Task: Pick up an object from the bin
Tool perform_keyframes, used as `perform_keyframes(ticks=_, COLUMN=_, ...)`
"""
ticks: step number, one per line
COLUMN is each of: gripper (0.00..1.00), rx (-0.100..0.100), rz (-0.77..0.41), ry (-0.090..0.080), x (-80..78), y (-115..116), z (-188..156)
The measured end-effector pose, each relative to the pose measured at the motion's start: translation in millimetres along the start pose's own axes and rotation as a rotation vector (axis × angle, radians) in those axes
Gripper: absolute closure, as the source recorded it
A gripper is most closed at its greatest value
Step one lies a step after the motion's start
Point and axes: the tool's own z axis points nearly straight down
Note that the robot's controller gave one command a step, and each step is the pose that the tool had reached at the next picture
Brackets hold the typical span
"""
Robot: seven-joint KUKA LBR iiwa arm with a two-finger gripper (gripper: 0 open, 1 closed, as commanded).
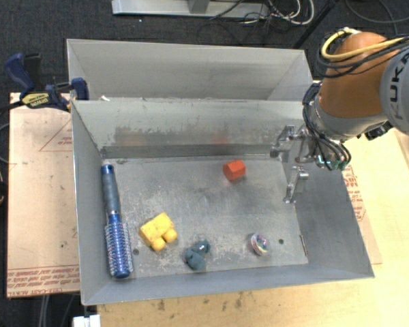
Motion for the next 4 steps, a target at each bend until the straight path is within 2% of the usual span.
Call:
perform_keyframes(ticks=1, gripper=0.00, rx=-0.001, rz=0.037, ry=-0.010, x=-45.4, y=23.6, z=24.9)
perform_keyframes(ticks=2, gripper=0.00, rx=-0.001, rz=0.002, ry=-0.011, x=-45.9, y=63.9, z=102.8)
perform_keyframes(ticks=3, gripper=0.00, rx=-0.003, rz=-0.044, ry=-0.018, x=-49.7, y=45.5, z=103.2)
perform_keyframes(ticks=4, gripper=0.00, rx=0.004, rz=-0.087, ry=-0.021, x=-48.6, y=51.1, z=102.9)
